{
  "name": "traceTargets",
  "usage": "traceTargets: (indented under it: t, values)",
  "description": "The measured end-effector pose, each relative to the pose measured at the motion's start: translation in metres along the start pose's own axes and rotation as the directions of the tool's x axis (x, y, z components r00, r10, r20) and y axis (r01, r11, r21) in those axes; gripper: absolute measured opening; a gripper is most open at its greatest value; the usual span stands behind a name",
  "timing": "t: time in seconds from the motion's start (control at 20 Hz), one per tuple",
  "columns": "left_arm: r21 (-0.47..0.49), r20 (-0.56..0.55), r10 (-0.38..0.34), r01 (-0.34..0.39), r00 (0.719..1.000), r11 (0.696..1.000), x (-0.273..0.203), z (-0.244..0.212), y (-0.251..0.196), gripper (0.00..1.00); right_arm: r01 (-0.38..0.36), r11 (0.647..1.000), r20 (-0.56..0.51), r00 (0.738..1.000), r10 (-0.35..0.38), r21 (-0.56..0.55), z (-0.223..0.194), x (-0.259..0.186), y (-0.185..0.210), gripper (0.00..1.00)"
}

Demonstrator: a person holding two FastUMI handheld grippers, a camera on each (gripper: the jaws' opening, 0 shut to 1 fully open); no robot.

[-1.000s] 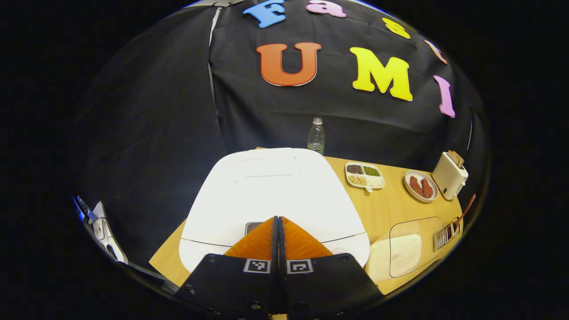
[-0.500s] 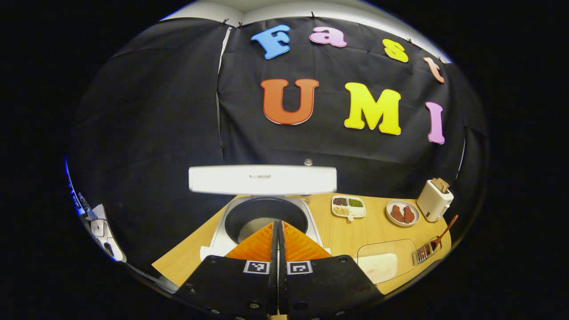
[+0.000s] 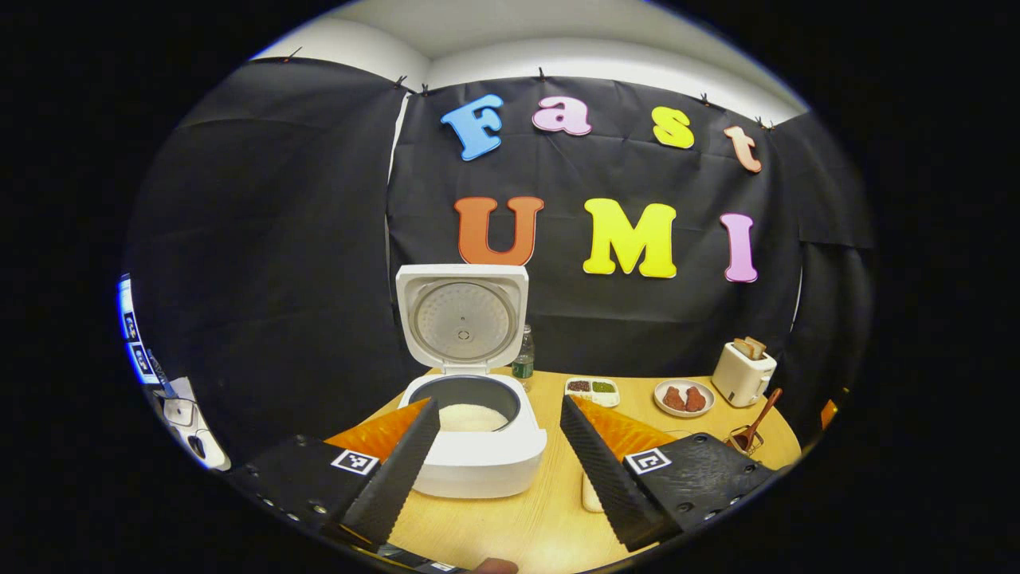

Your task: Close the left gripper, press the button to open the rice cooker; take a wooden spoon from the chopstick holder with the right hand, scoop a spoonful of rice and pour it into the rice cooker, then put the wooden spoon back into the chopstick holder.

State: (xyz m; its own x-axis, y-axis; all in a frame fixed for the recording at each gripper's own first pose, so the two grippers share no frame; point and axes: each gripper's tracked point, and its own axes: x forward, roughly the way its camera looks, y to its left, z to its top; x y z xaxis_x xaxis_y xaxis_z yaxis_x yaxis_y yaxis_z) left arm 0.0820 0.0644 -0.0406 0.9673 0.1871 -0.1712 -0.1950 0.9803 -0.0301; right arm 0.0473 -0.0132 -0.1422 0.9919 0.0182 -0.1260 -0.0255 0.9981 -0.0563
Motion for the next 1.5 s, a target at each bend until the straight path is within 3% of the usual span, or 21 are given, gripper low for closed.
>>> traceTargets:
  t: [0.25, 0.3, 0.5, 0.8, 1.0, 1.25, 1.3, 1.35, 1.4, 1.45, 1.5]
  values:
    - [0.005, 0.092, -0.034, 0.034, 0.995, 0.999, -0.039, -0.001, -0.009, 0.96, 0.004, 1.0, -0.034, 0.999, -0.003, 0.028, -0.015, 0.031, 0.001, 1.0]
    - [0.004, 0.114, -0.036, 0.036, 0.993, 0.999, -0.046, -0.002, -0.01, 1.0, 0.0, 0.999, -0.039, 0.999, 0.002, 0.033, -0.018, 0.039, 0.001, 1.0]
    - [-0.017, 0.181, -0.076, 0.08, 0.981, 0.997, -0.079, -0.012, -0.02, 0.95, -0.013, 0.998, -0.067, 0.998, 0.017, 0.067, -0.036, 0.075, 0.007, 1.0]
    - [0.05, 0.171, -0.144, 0.137, 0.975, 0.989, -0.113, -0.058, -0.038, 0.96, -0.031, 0.99, -0.156, 0.986, 0.053, 0.138, -0.07, 0.138, 0.004, 1.0]
    - [0.024, 0.164, -0.179, 0.178, 0.97, 0.984, -0.125, -0.073, -0.05, 0.95, -0.073, 0.985, -0.17, 0.98, 0.1, 0.157, -0.077, 0.175, 0.014, 1.0]
    - [0.032, 0.162, -0.196, 0.194, 0.967, 0.981, -0.121, -0.08, -0.057, 0.96, -0.101, 0.978, -0.205, 0.969, 0.139, 0.185, -0.089, 0.215, 0.025, 1.0]
    - [0.039, 0.153, -0.193, 0.189, 0.969, 0.981, -0.119, -0.084, -0.056, 0.96, -0.093, 0.979, -0.223, 0.966, 0.133, 0.179, -0.095, 0.22, 0.023, 0.92]
    - [0.045, 0.145, -0.19, 0.185, 0.971, 0.982, -0.117, -0.087, -0.054, 0.96, -0.094, 0.976, -0.234, 0.962, 0.14, 0.198, -0.099, 0.221, 0.023, 0.99]
    - [0.047, 0.14, -0.187, 0.182, 0.972, 0.982, -0.116, -0.09, -0.054, 0.96, -0.094, 0.969, -0.242, 0.958, 0.151, 0.23, -0.102, 0.223, 0.025, 0.98]
    - [0.045, 0.136, -0.185, 0.18, 0.973, 0.983, -0.114, -0.091, -0.053, 0.96, -0.09, 0.961, -0.255, 0.954, 0.158, 0.261, -0.104, 0.226, 0.026, 0.9]
    - [0.041, 0.132, -0.184, 0.18, 0.974, 0.983, -0.113, -0.091, -0.052, 0.96, -0.094, 0.955, -0.25, 0.954, 0.168, 0.282, -0.102, 0.229, 0.027, 0.95]
